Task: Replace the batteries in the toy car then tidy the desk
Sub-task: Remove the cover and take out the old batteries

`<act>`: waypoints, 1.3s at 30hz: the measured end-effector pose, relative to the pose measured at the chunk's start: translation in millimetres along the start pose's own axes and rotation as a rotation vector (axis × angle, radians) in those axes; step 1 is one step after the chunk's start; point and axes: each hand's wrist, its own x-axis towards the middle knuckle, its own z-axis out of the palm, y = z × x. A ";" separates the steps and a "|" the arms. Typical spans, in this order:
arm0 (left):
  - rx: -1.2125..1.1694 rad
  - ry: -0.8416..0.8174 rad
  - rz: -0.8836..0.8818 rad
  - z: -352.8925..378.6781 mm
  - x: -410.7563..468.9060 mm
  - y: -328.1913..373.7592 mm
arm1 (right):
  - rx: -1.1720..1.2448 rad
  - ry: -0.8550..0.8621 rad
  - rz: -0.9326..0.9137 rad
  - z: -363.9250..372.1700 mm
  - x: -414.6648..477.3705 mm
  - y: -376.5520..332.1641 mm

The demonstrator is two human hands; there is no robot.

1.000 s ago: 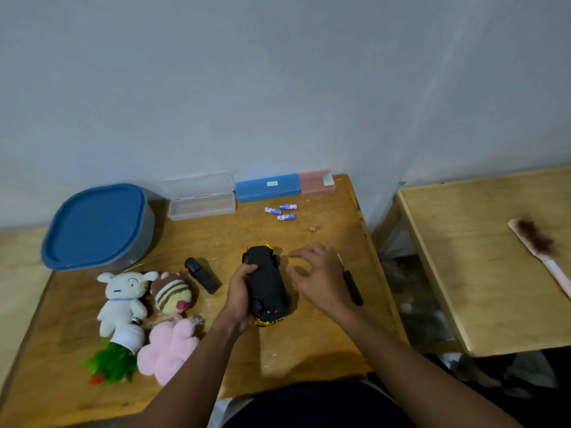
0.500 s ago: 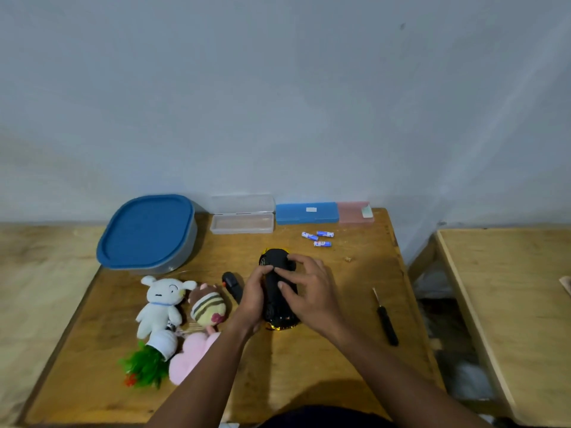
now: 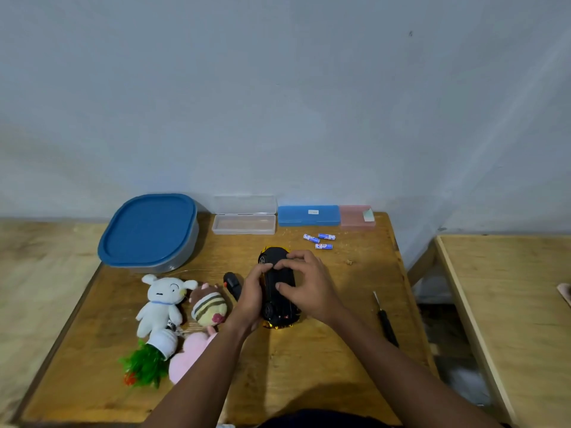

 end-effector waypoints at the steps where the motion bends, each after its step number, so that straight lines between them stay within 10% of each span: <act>1: -0.007 -0.009 0.001 -0.1 -0.3 -0.5 | 0.026 -0.025 0.012 -1.3 0.7 -1.4; 17: -0.159 0.031 -0.039 -13.3 -4.7 19.0 | 0.606 0.172 0.201 -19.4 -0.2 4.4; 39: -0.076 0.119 -0.193 -24.2 -27.4 -23.5 | -0.360 0.054 0.226 20.6 -38.5 90.3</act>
